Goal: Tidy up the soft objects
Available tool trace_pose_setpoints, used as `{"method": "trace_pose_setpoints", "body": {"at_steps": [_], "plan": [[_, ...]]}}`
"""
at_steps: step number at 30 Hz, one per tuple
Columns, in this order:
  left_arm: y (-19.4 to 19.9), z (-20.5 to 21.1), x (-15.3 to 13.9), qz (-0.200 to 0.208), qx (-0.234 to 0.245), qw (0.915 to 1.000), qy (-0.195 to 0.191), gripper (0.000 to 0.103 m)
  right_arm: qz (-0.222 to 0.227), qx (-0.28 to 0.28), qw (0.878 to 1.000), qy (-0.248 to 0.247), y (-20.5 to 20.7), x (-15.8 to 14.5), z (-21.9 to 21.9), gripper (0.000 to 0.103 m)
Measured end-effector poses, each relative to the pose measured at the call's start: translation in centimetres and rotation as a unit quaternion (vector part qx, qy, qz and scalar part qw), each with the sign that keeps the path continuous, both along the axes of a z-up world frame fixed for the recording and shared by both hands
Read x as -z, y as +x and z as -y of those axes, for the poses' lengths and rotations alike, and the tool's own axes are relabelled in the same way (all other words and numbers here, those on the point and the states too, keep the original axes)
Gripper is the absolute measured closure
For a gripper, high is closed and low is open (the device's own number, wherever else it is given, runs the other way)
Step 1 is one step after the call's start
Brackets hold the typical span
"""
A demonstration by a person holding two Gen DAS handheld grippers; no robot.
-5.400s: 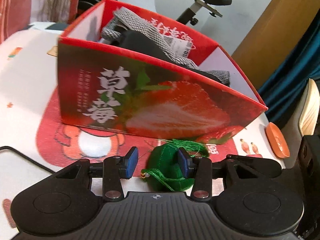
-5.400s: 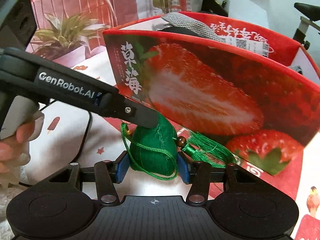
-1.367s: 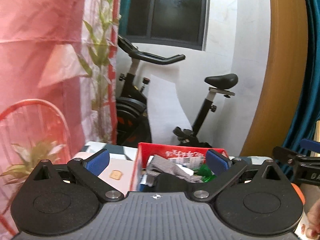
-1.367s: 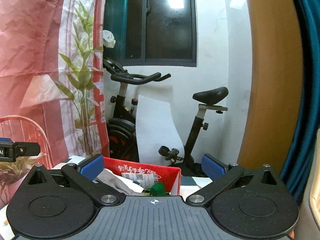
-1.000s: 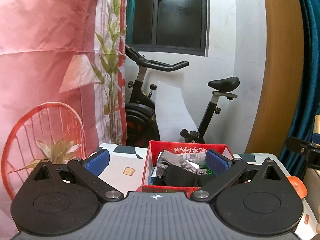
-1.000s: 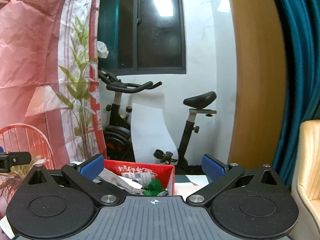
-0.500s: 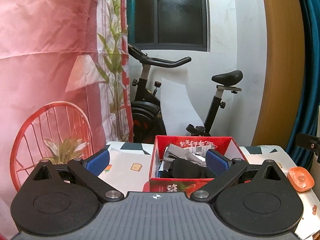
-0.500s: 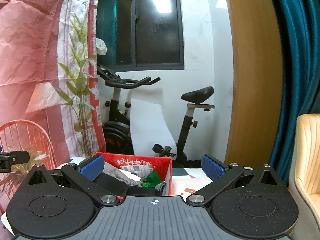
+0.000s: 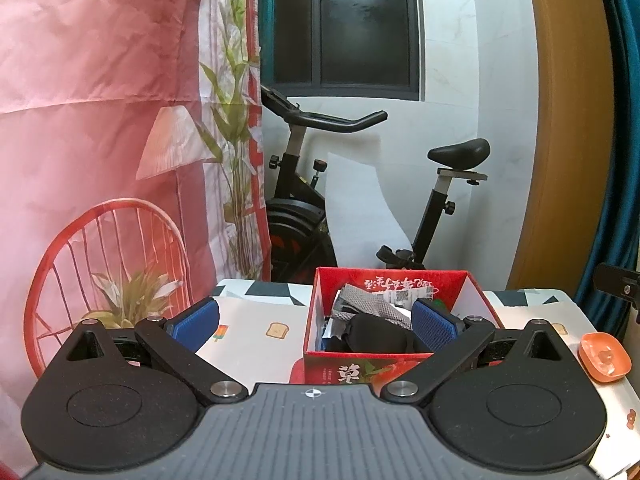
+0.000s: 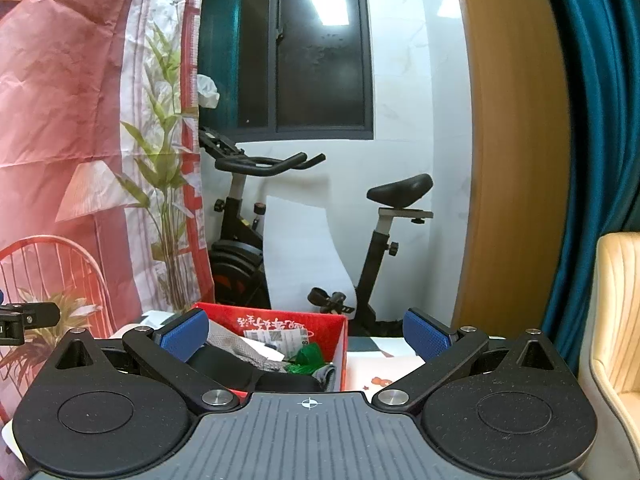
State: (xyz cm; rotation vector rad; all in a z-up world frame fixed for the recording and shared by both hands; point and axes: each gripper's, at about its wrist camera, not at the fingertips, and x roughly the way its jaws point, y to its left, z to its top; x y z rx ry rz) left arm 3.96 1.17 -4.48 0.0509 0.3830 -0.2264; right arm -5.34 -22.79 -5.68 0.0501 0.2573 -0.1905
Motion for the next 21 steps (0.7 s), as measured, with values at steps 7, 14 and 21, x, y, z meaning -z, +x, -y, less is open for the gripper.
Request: {"method": "trace_pose_setpoints", "body": {"at_steps": [7,14,21], "plan": [[-0.04,-0.06,-0.08,0.0,-0.002,1.0,-0.001,0.0,0.003,0.0,1.0,0.001,0.17,-0.14,0.2,0.0],[-0.08,-0.06,-0.09,0.0,-0.003,1.0,-0.001,0.0,0.003,0.0,1.0,0.0,0.06,-0.14,0.21,0.0],[-0.19,-0.16,-0.27,0.001,-0.005,1.0,-0.004,0.0,0.004,0.0,1.0,-0.001,0.0,-0.16,0.17,0.0]]}}
